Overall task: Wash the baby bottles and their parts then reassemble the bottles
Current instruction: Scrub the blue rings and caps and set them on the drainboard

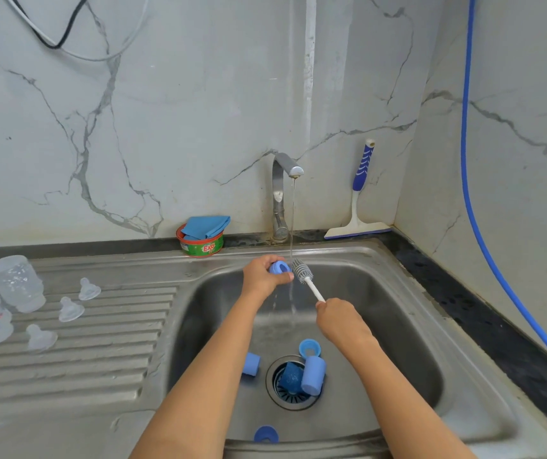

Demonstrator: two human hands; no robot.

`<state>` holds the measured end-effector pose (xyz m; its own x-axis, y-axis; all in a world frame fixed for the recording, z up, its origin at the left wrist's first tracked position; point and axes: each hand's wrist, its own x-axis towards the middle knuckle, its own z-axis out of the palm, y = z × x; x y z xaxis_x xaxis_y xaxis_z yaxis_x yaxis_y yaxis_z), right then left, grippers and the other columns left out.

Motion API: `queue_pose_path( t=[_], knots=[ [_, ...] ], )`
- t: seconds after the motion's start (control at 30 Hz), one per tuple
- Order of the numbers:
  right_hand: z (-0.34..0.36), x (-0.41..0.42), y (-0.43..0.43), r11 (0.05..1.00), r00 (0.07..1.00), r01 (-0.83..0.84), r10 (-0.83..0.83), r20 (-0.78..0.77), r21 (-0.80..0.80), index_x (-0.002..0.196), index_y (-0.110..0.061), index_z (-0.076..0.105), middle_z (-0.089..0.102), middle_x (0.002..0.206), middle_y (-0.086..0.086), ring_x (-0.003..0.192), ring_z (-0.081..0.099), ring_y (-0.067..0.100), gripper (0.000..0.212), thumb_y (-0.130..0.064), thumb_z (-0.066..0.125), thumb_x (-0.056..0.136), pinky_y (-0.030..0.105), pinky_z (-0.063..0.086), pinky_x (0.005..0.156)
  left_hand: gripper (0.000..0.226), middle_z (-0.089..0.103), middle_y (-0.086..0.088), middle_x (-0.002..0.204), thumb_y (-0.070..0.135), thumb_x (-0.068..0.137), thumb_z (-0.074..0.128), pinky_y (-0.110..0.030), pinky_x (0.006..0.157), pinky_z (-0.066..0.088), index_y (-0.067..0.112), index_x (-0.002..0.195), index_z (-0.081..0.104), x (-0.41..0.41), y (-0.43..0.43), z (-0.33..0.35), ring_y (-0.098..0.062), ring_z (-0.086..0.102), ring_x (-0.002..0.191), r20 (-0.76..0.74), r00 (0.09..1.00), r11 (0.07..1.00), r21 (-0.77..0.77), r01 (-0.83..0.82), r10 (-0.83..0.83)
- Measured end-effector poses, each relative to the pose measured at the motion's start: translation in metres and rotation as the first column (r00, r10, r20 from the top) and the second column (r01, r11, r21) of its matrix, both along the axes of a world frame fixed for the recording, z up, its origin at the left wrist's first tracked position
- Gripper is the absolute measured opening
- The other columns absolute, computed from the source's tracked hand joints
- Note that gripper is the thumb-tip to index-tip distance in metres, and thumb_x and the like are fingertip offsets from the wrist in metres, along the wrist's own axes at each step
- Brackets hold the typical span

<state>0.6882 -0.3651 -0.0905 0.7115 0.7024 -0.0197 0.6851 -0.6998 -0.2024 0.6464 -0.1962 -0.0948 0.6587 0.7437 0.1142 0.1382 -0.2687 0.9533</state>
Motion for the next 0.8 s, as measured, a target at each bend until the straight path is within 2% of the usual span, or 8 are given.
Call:
queue_pose_path(
  t=[0.13,0.23,0.3,0.37,0.4,0.5,0.67,0.8],
  knots=[
    [0.001,-0.005,0.001,0.997,0.998,-0.043,0.046,0.042,-0.059,0.132,-0.003,0.045,0.053,0.119,0.014,0.101,0.057,0.028,0.038,0.0,0.027,0.099,0.028,0.04,0.066,0.05,0.069,-0.01,0.097,0.051,0.088,0.061,-0.024,0.068,0.055,0.005,0.109,0.063,-0.012,0.003,0.013,-0.014,0.065,0.077,-0.099,0.994,0.932,-0.354,-0.084,0.052],
    [0.004,-0.011,0.001,0.994,0.998,-0.06,0.062,0.023,-0.091,0.13,-0.005,0.048,0.054,0.119,0.014,0.099,0.056,0.028,0.038,-0.001,0.026,0.099,0.031,0.045,0.072,0.059,0.07,-0.005,0.087,0.061,0.093,0.041,-0.022,0.061,0.05,0.007,0.098,0.064,-0.026,0.009,0.022,-0.012,0.064,0.075,0.042,0.999,0.7,-0.714,0.019,0.015],
    [0.005,-0.015,0.002,0.995,0.998,-0.065,0.066,0.011,-0.076,0.13,-0.004,0.048,0.054,0.119,0.015,0.102,0.057,0.03,0.038,0.0,0.027,0.099,0.031,0.044,0.072,0.056,0.069,-0.003,0.082,0.061,0.093,0.042,-0.021,0.056,0.049,0.008,0.093,0.063,-0.03,0.012,0.025,-0.01,0.063,0.073,0.11,0.989,0.619,-0.785,0.027,0.096],
    [0.006,-0.021,0.003,0.995,0.998,-0.067,0.068,0.002,-0.075,0.129,-0.004,0.049,0.055,0.118,0.014,0.094,0.056,0.029,0.037,-0.001,0.027,0.1,0.031,0.042,0.07,0.041,0.066,-0.004,0.079,0.048,0.092,0.056,-0.02,0.058,0.05,0.008,0.094,0.063,-0.035,0.013,0.02,-0.012,0.061,0.072,-0.019,0.992,0.796,-0.596,-0.109,0.121],
    [0.006,-0.023,0.004,0.994,0.998,-0.07,0.07,-0.009,-0.085,0.127,-0.004,0.05,0.055,0.117,0.014,0.087,0.052,0.027,0.036,-0.002,0.027,0.099,0.031,0.042,0.069,0.03,0.063,-0.005,0.077,0.036,0.089,0.066,-0.022,0.061,0.05,0.006,0.091,0.064,-0.04,0.017,0.012,-0.015,0.059,0.071,-0.151,0.978,0.914,-0.357,-0.193,0.147],
    [0.006,-0.028,0.005,0.994,0.997,-0.054,0.049,-0.061,-0.092,0.12,-0.004,0.055,0.057,0.107,0.011,0.081,0.048,0.024,0.033,-0.007,0.029,0.1,0.034,0.047,0.073,0.018,0.054,-0.005,0.066,0.013,0.078,0.074,-0.026,0.06,0.041,0.009,0.068,0.059,-0.061,0.027,-0.006,-0.016,0.05,0.062,-0.33,0.92,0.973,0.16,-0.168,0.213],
    [0.013,-0.038,0.015,1.0,0.987,0.001,0.003,-0.161,0.022,0.113,-0.002,0.057,0.06,0.102,0.013,0.086,0.056,0.027,0.034,-0.018,0.029,0.102,0.033,0.048,0.073,0.025,0.061,-0.004,0.087,0.019,0.08,0.077,-0.021,0.062,0.039,0.005,0.098,0.066,-0.097,0.041,-0.002,-0.016,0.055,0.08,-0.134,0.945,0.953,0.101,-0.285,0.297],
    [0.018,-0.049,0.031,0.996,0.977,-0.062,0.074,-0.202,0.066,0.107,-0.002,0.058,0.056,0.095,0.015,0.083,0.049,0.028,0.04,-0.027,0.027,0.103,0.032,0.041,0.074,0.032,0.064,-0.006,0.098,0.027,0.073,0.082,-0.026,0.074,0.045,0.012,0.097,0.066,-0.127,0.069,0.01,-0.018,0.057,0.09,-0.012,0.874,0.864,0.159,-0.478,0.486]
  ],
)
